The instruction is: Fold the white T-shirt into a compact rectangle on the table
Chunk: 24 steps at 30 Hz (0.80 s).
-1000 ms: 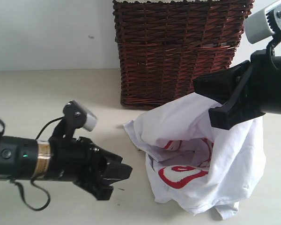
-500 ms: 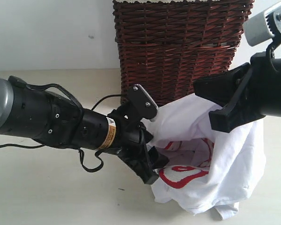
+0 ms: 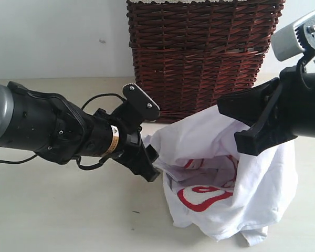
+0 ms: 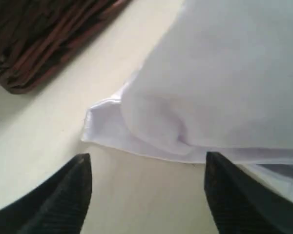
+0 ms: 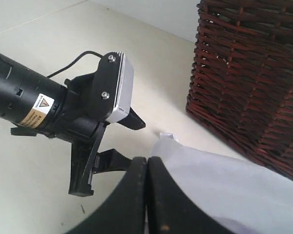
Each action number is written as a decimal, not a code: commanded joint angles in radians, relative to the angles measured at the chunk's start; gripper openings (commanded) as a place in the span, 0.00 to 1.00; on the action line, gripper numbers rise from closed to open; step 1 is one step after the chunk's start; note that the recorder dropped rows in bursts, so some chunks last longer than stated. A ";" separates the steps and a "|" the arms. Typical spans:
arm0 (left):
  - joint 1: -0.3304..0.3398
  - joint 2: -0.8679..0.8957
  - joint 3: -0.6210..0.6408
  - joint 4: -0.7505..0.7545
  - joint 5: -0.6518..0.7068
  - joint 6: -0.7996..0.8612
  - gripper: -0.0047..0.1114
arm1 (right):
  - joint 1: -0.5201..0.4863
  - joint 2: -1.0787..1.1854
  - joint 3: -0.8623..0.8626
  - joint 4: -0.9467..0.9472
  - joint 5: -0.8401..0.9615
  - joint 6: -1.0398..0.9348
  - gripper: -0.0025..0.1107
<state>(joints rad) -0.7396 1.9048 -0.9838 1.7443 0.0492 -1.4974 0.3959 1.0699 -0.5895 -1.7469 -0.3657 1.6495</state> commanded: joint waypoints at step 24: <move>-0.021 0.154 -0.082 0.000 0.008 0.691 0.47 | 0.000 -0.007 0.003 0.003 0.004 -0.004 0.02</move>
<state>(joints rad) -0.7582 2.0409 -1.0426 1.7443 0.0487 -0.7993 0.3959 1.0692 -0.5895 -1.7469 -0.3657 1.6473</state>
